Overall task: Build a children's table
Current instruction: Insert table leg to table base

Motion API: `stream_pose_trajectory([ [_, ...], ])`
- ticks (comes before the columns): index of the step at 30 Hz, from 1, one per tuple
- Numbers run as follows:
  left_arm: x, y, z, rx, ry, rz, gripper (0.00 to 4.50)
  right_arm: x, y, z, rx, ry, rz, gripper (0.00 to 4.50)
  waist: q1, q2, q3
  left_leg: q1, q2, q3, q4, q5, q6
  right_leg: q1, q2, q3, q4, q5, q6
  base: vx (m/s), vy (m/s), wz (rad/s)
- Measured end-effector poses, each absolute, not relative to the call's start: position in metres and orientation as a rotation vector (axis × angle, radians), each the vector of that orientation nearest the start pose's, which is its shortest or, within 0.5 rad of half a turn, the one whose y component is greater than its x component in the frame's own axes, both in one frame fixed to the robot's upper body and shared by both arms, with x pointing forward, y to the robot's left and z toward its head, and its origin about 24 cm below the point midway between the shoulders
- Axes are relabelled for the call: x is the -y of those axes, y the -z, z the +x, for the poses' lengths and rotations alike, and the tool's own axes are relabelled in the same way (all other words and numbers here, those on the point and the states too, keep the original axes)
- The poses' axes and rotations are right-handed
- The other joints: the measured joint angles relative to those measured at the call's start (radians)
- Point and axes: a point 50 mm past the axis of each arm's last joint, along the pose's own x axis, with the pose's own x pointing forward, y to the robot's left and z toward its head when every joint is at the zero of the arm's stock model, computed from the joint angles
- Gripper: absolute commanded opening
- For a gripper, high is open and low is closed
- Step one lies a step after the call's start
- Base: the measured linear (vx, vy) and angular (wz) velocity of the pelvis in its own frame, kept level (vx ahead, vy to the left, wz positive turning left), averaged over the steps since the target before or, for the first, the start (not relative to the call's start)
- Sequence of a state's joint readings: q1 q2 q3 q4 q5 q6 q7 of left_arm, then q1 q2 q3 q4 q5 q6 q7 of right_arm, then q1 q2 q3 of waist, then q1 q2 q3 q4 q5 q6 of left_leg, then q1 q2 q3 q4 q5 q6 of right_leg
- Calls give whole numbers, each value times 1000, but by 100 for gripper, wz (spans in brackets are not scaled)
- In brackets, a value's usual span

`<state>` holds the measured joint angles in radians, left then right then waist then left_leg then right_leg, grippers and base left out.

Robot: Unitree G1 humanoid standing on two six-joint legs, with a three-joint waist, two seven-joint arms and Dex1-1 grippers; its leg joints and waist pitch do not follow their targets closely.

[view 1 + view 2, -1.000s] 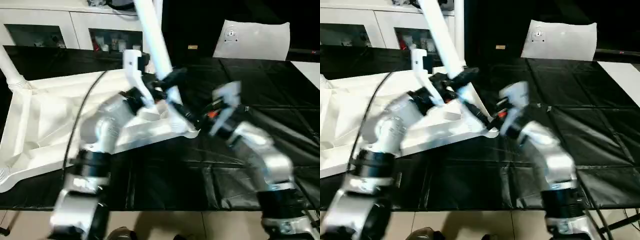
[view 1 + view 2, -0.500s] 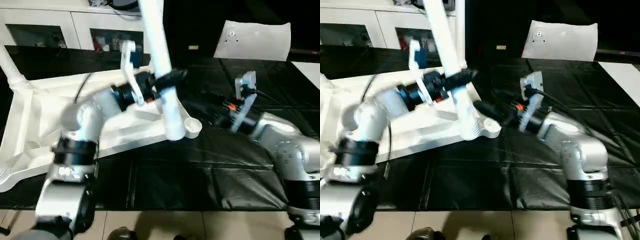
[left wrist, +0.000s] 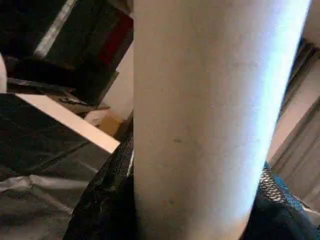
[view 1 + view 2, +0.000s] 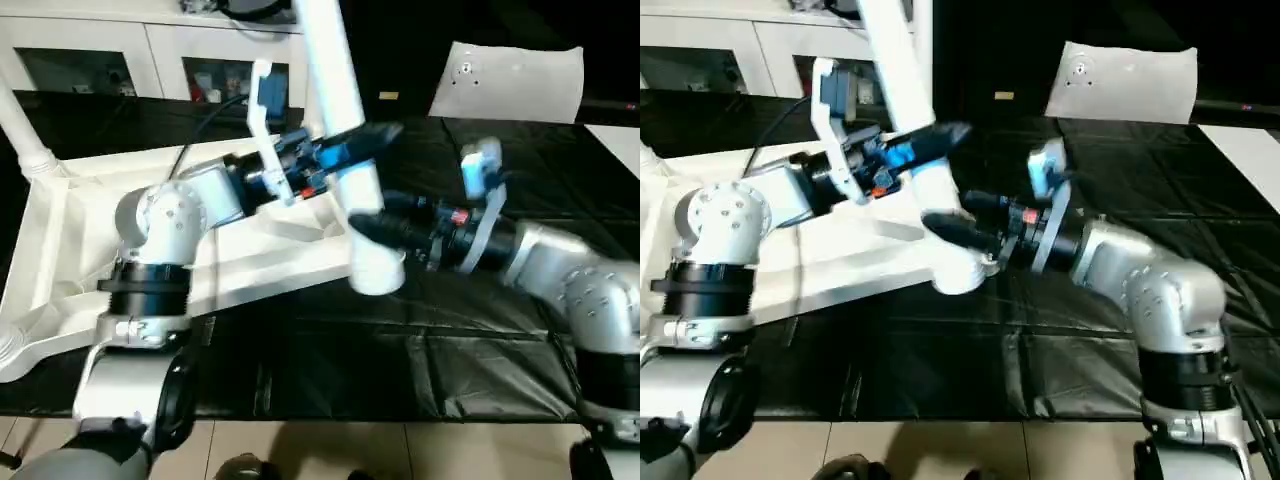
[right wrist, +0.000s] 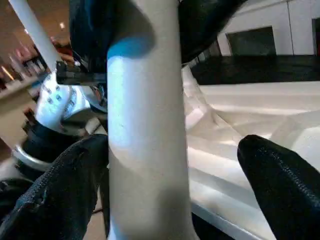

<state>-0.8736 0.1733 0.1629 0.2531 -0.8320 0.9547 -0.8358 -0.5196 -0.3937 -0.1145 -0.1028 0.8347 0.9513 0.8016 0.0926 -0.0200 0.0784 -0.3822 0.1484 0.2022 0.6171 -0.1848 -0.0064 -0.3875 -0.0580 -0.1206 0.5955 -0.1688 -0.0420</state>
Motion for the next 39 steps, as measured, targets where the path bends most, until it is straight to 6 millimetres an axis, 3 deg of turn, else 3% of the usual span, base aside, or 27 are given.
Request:
stream_pose_trajectory([
  [11, -84, -208, 337, -145, 1311, -707, 191, 141, -169, 288, -210, -1175, 468, 450, -1, 0, 0, 0, 0, 0, 0, 0, 0, 0, 0, 0, -1, 0, 1, 0, 0, 0],
  [15, -82, -204, 339, -168, 1260, -591, 191, 142, -169, 289, -211, -1163, 440, 450, 0, 0, 0, 0, 0, 0, 0, 0, 0, 0, 0, -1, -1, 0, 1, 0, 0, 0],
  [19, -79, -200, 343, -172, 1186, -399, 190, 139, -163, 296, -214, -1080, 258, 450, -2, 0, 0, 0, 0, -1, 0, 0, 0, 0, 0, 0, -1, 1, 3, 0, 0, 0],
  [23, -73, -201, 341, -159, 1177, -313, 190, 134, -158, 298, -214, -1054, 176, 450, -3, 0, 0, 0, 0, -1, 0, 0, 0, 0, 0, 0, -2, 1, 3, 0, 0, 0],
  [32, -63, -201, 340, -127, 1164, -184, 190, 111, -144, 300, -241, -1047, 147, 365, -4, -1, 0, -1, 0, -1, 0, 0, 0, 0, 0, 0, -1, 1, 3, 0, 0, 0],
  [39, -63, -201, 340, -109, 1165, -107, 190, 108, -138, 303, -260, -1021, 172, 304, -5, -1, 0, -1, 0, -1, 0, 0, 0, 0, 0, 0, -1, 1, 3, 0, 0, 0],
])
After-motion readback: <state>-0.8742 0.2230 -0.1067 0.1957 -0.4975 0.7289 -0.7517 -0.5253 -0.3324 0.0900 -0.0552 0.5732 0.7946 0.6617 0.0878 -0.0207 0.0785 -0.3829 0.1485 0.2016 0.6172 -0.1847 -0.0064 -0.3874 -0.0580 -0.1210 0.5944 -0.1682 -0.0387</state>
